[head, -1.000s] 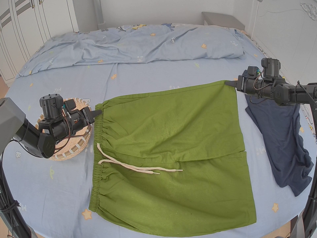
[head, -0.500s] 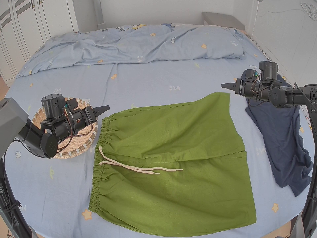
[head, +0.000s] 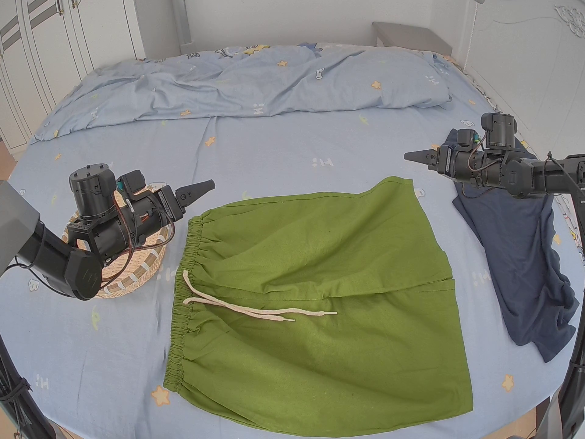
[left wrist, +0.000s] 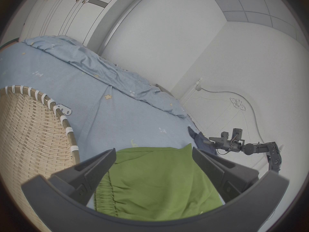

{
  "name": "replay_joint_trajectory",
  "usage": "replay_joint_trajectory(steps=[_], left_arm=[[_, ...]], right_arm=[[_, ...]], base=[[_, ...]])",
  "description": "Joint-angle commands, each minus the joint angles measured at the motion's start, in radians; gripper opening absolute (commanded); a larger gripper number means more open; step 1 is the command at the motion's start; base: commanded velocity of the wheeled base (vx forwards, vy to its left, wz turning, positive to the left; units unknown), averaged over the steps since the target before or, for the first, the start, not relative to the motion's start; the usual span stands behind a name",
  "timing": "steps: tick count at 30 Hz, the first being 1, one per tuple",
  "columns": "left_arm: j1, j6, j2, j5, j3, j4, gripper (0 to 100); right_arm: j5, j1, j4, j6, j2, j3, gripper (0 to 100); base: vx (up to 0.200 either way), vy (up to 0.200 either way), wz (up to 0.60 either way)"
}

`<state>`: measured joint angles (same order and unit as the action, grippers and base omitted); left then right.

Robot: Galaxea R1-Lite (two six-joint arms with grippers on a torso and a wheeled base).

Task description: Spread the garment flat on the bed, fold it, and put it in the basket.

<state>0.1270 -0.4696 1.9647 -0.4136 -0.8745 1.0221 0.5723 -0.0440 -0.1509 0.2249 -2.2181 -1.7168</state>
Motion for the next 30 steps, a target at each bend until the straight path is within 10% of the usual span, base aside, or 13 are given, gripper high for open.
replay_joint_trajectory(steps=[1,8,18,30], left_arm=[[0.020,-0.069,-0.135,-0.001,0.088,-0.048,100],[0.003,-0.264,-0.171,-0.005,0.387,-0.030,100],[-0.007,-0.279,-0.187,-0.079,0.874,0.253,100],[-0.024,-0.291,-0.319,-0.162,0.874,0.003,100]], right_arm=[[0.001,0.023,0.034,0.025,0.204,0.207,100],[0.011,0.033,0.013,0.022,0.465,0.684,100],[0.075,0.007,-0.049,0.019,0.703,1.117,100],[0.075,-0.013,-0.067,0.016,0.732,1.195,100]], base=[[0.000,0.000,0.00],[0.000,0.000,0.00],[0.000,0.000,0.00],[0.000,0.000,0.00]])
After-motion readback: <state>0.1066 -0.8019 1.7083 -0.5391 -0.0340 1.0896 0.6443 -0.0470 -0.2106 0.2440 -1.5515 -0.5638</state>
